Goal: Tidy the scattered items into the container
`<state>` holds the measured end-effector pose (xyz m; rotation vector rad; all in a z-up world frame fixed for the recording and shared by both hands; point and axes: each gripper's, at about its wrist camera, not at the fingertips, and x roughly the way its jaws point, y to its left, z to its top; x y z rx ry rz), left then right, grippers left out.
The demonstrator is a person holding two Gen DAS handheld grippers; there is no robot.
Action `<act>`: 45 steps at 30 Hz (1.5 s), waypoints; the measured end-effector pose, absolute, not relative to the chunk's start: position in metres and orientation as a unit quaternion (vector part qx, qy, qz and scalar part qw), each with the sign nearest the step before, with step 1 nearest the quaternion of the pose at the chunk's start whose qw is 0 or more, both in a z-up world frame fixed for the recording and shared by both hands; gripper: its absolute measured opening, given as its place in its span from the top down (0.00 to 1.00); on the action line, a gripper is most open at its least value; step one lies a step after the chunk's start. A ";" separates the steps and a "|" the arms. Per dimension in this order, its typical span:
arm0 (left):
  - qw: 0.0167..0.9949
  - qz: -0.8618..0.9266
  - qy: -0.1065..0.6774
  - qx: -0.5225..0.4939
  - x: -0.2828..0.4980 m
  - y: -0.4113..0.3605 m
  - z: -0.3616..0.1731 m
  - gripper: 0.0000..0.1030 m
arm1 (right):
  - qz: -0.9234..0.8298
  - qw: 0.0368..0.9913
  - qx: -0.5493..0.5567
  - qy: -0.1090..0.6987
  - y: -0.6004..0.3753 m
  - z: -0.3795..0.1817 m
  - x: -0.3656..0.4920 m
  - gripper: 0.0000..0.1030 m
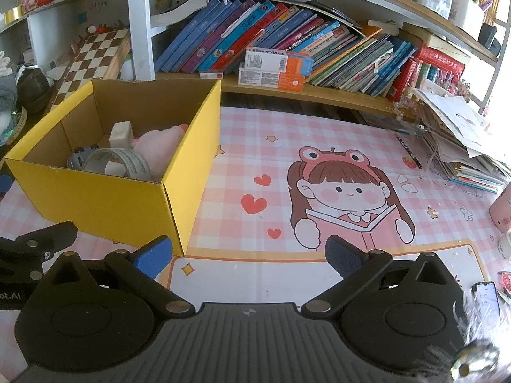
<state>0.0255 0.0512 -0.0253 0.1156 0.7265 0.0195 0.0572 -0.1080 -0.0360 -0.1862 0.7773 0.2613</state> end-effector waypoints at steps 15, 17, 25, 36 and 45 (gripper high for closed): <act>0.933 0.012 0.357 0.053 0.027 0.049 -0.025 0.00 | 0.127 0.912 -0.092 0.378 -0.106 -0.037 0.059 0.00; 0.933 0.012 0.357 0.053 0.027 0.050 -0.026 0.00 | 0.127 0.912 -0.092 0.378 -0.106 -0.037 0.059 0.00; 0.932 0.012 0.357 0.052 0.028 0.050 -0.025 0.00 | 0.128 0.912 -0.094 0.379 -0.104 -0.037 0.060 0.00; 0.929 0.010 0.369 0.041 0.027 0.051 -0.028 0.00 | 0.129 0.911 -0.096 0.380 -0.103 -0.038 0.060 0.00; 0.928 0.012 0.371 0.020 0.024 0.055 -0.030 0.00 | 0.131 0.907 -0.098 0.387 -0.103 -0.042 0.060 0.00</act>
